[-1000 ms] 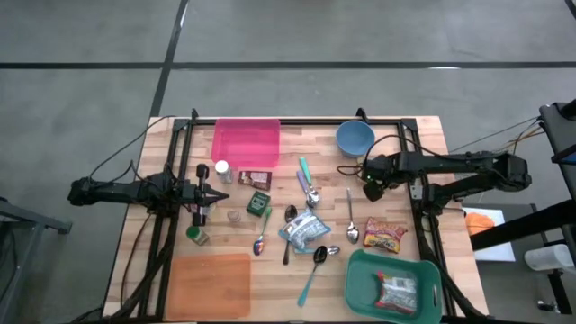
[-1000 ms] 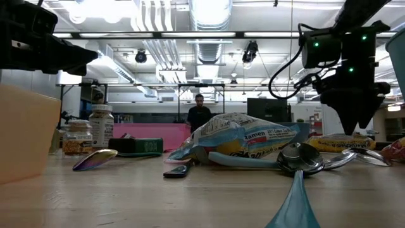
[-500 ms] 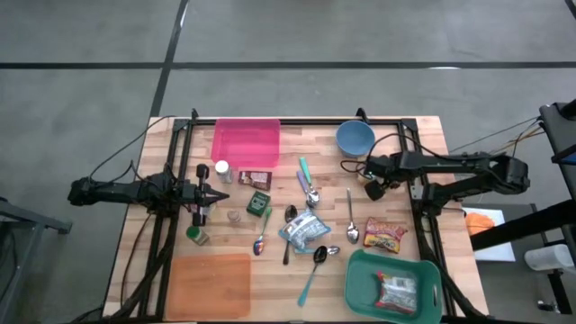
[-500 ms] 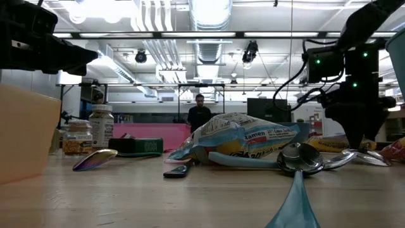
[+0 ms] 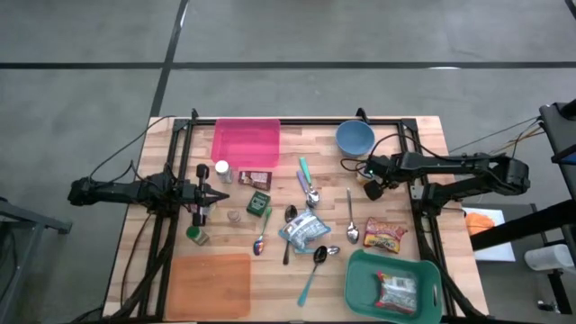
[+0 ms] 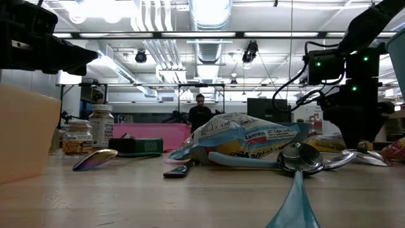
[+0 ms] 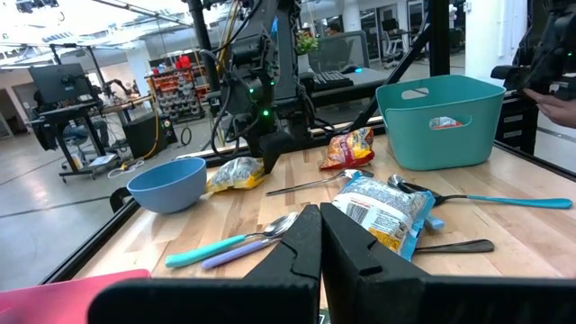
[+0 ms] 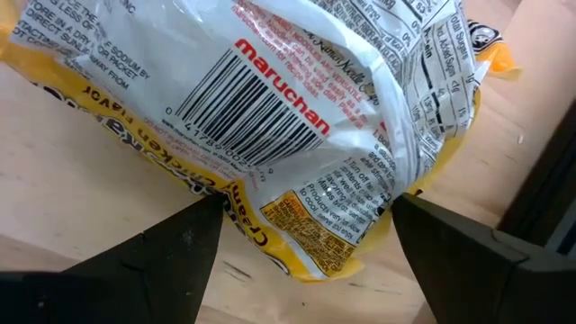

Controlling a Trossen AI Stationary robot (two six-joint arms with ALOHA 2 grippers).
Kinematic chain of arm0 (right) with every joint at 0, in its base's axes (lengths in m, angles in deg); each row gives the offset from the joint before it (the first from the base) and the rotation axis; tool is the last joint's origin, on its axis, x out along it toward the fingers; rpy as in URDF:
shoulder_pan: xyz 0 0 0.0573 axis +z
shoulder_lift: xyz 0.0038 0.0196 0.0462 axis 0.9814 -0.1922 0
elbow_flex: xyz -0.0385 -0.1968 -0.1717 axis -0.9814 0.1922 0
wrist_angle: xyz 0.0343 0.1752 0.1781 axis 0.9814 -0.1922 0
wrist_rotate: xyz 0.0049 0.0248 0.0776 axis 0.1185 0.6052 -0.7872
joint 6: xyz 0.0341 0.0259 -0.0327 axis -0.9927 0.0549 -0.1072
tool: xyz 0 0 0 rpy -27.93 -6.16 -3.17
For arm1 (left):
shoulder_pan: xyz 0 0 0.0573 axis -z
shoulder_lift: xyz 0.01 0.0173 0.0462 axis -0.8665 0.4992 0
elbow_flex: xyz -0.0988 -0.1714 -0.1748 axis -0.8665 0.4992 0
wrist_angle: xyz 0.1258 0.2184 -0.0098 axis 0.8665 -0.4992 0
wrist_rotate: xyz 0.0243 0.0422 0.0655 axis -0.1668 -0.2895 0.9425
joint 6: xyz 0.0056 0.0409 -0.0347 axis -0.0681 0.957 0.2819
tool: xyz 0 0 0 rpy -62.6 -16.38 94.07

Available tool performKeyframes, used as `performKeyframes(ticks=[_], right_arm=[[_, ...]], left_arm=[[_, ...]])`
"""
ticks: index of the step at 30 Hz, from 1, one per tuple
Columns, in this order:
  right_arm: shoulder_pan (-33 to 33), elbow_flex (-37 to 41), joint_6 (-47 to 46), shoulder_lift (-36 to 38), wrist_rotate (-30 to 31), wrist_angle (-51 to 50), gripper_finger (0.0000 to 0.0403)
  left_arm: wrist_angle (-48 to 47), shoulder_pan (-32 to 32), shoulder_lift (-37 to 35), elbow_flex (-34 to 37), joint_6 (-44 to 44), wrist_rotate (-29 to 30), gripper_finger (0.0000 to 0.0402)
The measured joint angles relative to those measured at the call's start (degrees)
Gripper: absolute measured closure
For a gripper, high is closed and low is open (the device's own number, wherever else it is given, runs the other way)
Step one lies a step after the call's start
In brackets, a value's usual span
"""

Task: Pick & Place Food Item
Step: Put the yellow noodle pack into the green bin

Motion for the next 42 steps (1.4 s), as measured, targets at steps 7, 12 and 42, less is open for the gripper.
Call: performKeyframes(ticks=[7, 12, 42], right_arm=[[0.0, 0.04, -0.17, -0.02, -0.21, 0.21, 0.0102], [-0.02, 0.09, -0.3, -0.09, -0.18, 0.37, 0.0168], [0.0, -0.02, -3.67, 0.32, -2.58, 0.46, 0.0357]], left_arm=[[0.01, -0.01, 0.0, 0.0, 0.0, 0.0, 0.0401], [0.0, 0.01, 0.0, 0.0, 0.0, 0.0, 0.0401], [0.01, -0.01, 0.0, 0.0, 0.0, 0.0, 0.0401]])
